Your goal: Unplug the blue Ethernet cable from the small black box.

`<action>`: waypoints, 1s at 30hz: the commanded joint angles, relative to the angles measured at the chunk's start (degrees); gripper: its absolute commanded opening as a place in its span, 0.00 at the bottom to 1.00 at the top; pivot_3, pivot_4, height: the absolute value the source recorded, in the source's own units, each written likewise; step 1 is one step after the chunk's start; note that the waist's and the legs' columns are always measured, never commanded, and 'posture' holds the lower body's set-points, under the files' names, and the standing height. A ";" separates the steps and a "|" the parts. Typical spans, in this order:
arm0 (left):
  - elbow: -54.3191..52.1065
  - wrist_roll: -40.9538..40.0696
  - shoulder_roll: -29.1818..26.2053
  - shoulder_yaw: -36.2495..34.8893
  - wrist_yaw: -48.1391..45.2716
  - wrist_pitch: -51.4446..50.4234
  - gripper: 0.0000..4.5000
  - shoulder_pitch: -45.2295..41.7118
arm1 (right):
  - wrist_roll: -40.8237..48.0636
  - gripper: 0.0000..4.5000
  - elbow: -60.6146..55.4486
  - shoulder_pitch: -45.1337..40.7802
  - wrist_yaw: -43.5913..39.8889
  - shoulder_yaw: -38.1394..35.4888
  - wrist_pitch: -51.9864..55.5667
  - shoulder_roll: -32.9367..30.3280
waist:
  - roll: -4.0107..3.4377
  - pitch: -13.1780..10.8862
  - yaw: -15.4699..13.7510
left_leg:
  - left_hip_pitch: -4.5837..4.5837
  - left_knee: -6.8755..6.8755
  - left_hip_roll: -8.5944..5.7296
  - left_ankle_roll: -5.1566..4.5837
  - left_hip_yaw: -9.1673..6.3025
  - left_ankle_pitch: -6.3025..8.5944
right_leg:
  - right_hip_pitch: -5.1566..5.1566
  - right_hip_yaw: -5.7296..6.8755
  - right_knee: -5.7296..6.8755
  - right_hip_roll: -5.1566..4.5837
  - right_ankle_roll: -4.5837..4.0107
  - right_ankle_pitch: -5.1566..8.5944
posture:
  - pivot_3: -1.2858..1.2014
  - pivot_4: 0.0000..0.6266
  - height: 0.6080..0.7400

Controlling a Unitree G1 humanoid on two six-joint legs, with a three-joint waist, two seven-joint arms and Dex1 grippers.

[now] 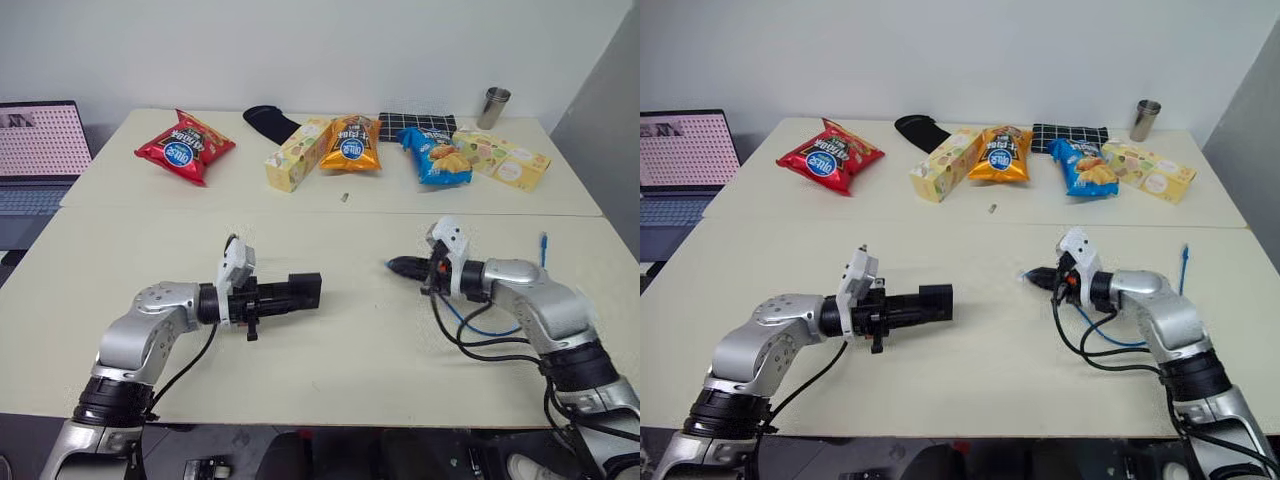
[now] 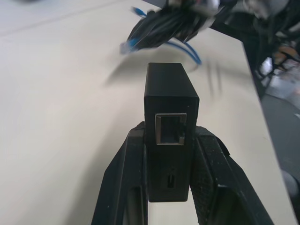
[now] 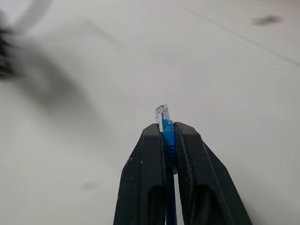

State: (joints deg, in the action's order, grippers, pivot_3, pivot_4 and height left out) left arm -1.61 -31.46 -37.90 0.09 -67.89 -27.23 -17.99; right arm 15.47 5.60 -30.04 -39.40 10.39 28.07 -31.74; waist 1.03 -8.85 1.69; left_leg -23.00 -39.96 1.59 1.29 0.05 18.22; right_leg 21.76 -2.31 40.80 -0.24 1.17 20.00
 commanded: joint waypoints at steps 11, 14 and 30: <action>6.14 9.30 4.15 -0.10 10.51 8.19 0.18 -4.76 | -3.22 0.61 -5.07 -1.44 -2.36 -1.59 -8.75 -0.17 | -0.03 -0.01 0.11 | 0.00 0.01 0.03 0.00 0.05 0.00 | 0.03 -0.01 0.03 0.00 0.00 0.00 | 0.52 0.24 1.00; 8.30 11.30 5.68 0.25 13.07 9.72 0.18 -5.99 | 4.04 0.72 -15.60 0.16 -9.56 -0.94 -1.89 -1.74 | -0.04 -0.02 0.00 | -0.02 0.04 0.05 0.00 0.00 0.00 | 0.04 0.05 0.02 0.01 0.00 0.00 | 0.52 0.24 1.00; 36.04 25.49 17.56 -2.91 39.87 34.60 0.36 -12.92 | 3.71 0.74 -22.20 -2.87 -5.28 -0.16 7.74 1.01 | 0.05 -0.01 -0.09 | -0.03 -0.01 0.00 0.00 0.03 0.00 | 0.09 0.06 0.05 -0.05 0.01 0.00 | 0.52 0.24 1.00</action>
State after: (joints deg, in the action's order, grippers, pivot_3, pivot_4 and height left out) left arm 34.14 -5.63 -20.62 -2.11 -27.61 5.87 -31.19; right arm 19.52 -15.24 -31.61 -45.74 10.78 35.78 -30.88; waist 1.08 -8.87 1.59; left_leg -23.03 -39.97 1.59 1.29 0.10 18.22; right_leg 21.86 -2.27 40.85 -0.29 1.18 20.00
